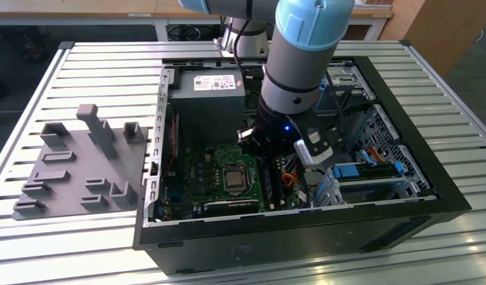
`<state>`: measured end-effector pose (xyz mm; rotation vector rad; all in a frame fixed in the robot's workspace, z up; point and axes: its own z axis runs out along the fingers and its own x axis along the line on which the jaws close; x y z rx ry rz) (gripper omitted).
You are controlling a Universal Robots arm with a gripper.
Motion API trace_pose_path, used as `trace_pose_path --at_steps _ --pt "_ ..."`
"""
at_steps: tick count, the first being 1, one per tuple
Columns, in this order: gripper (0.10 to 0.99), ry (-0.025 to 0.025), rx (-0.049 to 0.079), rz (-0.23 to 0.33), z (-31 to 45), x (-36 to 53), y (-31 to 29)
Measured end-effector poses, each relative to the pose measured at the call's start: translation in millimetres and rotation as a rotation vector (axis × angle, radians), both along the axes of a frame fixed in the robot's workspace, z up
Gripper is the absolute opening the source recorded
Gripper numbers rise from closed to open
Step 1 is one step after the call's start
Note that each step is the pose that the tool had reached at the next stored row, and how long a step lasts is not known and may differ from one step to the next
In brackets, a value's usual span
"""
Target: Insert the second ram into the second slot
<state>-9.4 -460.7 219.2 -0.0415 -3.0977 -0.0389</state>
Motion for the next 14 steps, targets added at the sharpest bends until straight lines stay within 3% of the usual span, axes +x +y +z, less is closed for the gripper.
trace_pose_path --at_steps 14 --pt "0.137 0.0003 -0.005 0.004 -0.4 1.4 0.0"
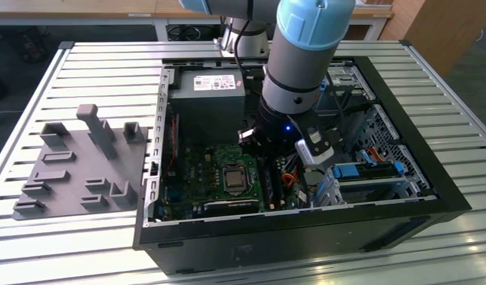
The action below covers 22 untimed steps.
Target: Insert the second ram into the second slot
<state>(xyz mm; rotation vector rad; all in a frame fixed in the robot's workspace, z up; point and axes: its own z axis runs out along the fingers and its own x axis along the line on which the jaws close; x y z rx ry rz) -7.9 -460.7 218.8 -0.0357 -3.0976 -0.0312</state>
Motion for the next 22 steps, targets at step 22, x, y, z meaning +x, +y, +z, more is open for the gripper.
trace_pose_path --at_steps 22 --pt "0.137 0.0010 0.000 0.011 -0.9 0.0 -0.6"
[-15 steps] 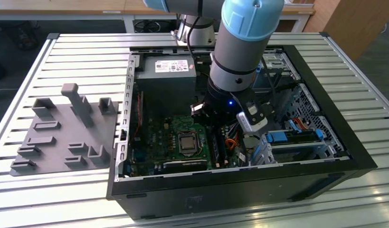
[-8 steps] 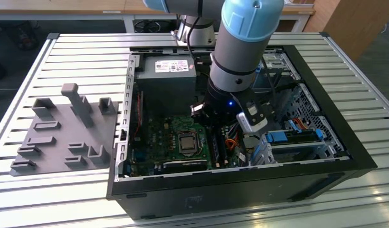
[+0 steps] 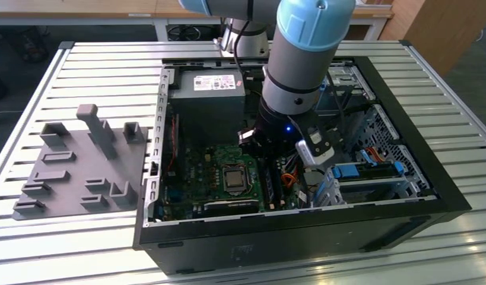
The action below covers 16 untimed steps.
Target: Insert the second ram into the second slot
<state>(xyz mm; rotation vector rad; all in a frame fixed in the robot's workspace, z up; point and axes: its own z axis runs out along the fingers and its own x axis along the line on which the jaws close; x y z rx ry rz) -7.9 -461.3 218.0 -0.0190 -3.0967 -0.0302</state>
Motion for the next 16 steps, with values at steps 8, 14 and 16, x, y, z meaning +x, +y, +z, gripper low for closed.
trace_pose_path --at_steps 8,14,16 --pt "0.137 0.0004 0.000 0.000 -2.4 0.0 -0.3" --pt "0.137 0.0004 0.000 0.000 -0.1 0.0 -0.4" --pt "0.137 0.0004 0.000 0.000 0.8 0.0 -0.4"
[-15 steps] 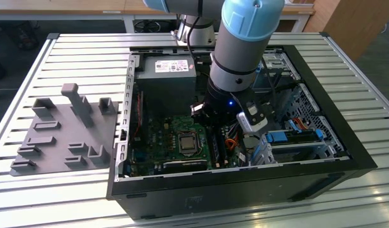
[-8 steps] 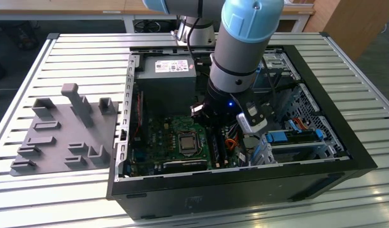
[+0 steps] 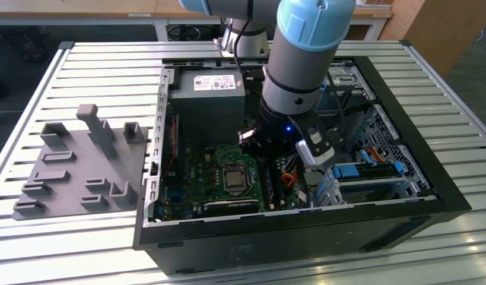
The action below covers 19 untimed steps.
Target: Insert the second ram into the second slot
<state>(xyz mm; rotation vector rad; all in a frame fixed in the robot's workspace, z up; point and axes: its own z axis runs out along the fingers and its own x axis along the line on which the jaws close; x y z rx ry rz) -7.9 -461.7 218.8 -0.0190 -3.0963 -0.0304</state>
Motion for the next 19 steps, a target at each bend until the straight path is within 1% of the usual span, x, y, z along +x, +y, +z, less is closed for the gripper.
trace_pose_path --at_steps 7,12,19 --pt "0.137 0.0000 0.000 0.000 0.1 0.0 -0.1" --pt "0.137 0.0000 -0.002 -0.001 -0.1 0.0 -0.4" --pt "0.137 0.0001 -0.004 -0.015 -1.6 0.0 -0.4"
